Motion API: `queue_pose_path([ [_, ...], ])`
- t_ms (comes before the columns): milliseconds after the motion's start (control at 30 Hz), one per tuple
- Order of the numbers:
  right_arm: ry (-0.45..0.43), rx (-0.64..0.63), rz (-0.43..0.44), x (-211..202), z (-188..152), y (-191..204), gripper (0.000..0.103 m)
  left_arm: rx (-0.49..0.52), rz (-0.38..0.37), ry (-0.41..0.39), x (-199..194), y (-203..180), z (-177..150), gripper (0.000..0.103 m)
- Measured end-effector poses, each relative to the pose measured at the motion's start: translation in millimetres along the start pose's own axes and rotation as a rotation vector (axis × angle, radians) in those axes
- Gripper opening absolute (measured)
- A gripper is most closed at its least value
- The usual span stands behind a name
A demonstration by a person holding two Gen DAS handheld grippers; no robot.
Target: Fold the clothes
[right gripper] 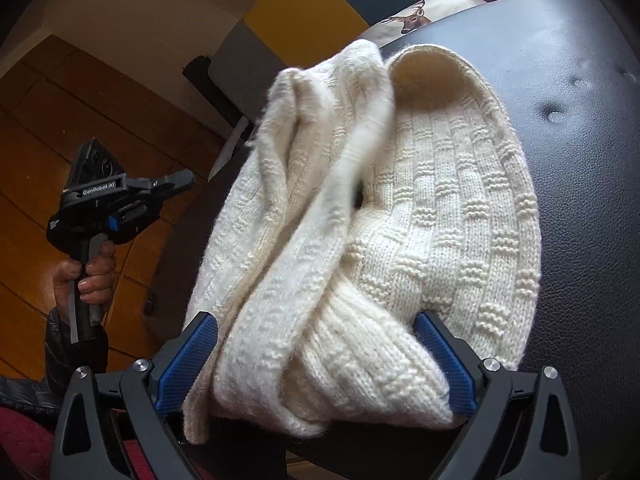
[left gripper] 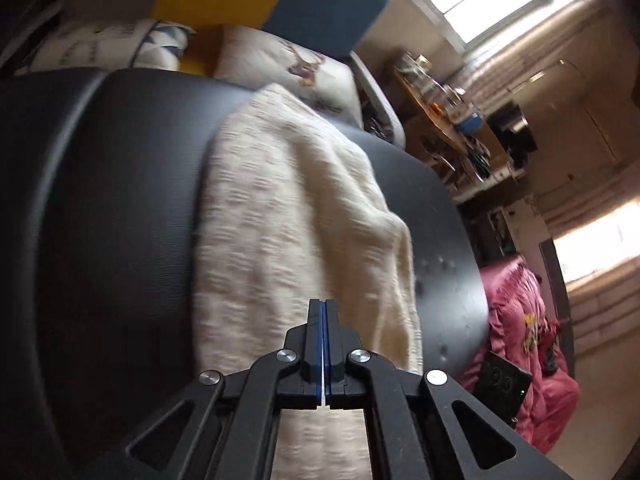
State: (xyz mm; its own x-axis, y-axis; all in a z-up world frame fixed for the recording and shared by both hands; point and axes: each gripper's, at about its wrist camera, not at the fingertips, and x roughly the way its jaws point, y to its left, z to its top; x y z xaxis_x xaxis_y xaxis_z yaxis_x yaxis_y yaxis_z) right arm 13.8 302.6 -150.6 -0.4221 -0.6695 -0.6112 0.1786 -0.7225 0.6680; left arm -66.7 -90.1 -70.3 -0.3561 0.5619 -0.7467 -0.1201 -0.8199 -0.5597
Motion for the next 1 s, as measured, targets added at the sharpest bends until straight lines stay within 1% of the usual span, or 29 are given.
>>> queue_pose_path([
  [67,0.01,-0.005,-0.022,-1,3,0,0.102,-0.02,0.092,-0.008,-3,31,-8,0.0],
  [100,0.019,-0.013,-0.039,-4,3,8,0.102,-0.027,0.139,-0.01,-5,45,-13,0.0],
  [133,0.027,-0.022,-0.055,-6,3,16,0.102,-0.042,0.145,0.003,-7,55,-20,0.0],
  [167,0.036,-0.031,-0.072,-8,3,24,0.102,-0.055,0.117,0.018,-9,60,-27,0.0],
  [200,0.045,-0.041,-0.09,-10,1,32,0.102,-0.041,0.097,0.022,-10,56,-34,0.0],
  [267,0.063,-0.063,-0.127,-7,1,40,0.102,0.039,0.087,0.033,-7,23,-44,0.001],
  [300,0.069,-0.078,-0.151,-8,1,42,0.102,0.073,0.064,0.051,-3,6,-46,0.002],
  [333,0.071,-0.108,-0.173,-8,0,48,0.102,0.1,0.028,0.078,2,-10,-48,0.009],
  [367,0.073,-0.139,-0.194,-8,0,53,0.102,0.128,-0.008,0.105,7,-25,-49,0.02],
  [400,0.071,-0.189,-0.195,-10,-2,60,0.102,0.156,-0.044,0.131,13,-41,-51,0.026],
  [433,0.076,-0.23,-0.19,-10,-5,66,0.102,0.181,-0.073,0.158,20,-55,-51,0.038],
  [467,0.081,-0.271,-0.186,-9,-7,71,0.102,0.205,-0.099,0.184,28,-70,-50,0.044],
  [500,0.086,-0.311,-0.182,-8,-9,77,0.102,0.229,-0.12,0.218,38,-84,-50,0.045],
  [567,0.122,-0.323,-0.156,-6,-15,71,0.102,0.283,-0.147,0.294,61,-115,-48,0.045],
  [600,0.143,-0.32,-0.159,-3,-18,66,0.102,0.31,-0.133,0.324,74,-129,-46,0.045],
  [667,0.156,-0.331,-0.174,2,-23,58,0.102,0.363,-0.062,0.389,103,-154,-41,0.046],
  [700,0.142,-0.345,-0.167,0,-26,55,0.103,0.386,-0.03,0.422,118,-164,-41,0.046],
  [833,0.109,-0.329,-0.138,-5,-27,42,0.103,0.434,0.137,0.538,155,-170,-46,0.046],
  [900,0.089,-0.323,-0.12,-9,-29,33,0.103,0.469,0.2,0.567,165,-172,-49,0.046],
  [933,0.078,-0.32,-0.11,-11,-29,29,0.103,0.482,0.218,0.574,167,-172,-50,0.046],
  [1000,0.063,-0.315,-0.095,-17,-32,17,0.103,0.509,0.227,0.563,165,-172,-53,0.044],
])
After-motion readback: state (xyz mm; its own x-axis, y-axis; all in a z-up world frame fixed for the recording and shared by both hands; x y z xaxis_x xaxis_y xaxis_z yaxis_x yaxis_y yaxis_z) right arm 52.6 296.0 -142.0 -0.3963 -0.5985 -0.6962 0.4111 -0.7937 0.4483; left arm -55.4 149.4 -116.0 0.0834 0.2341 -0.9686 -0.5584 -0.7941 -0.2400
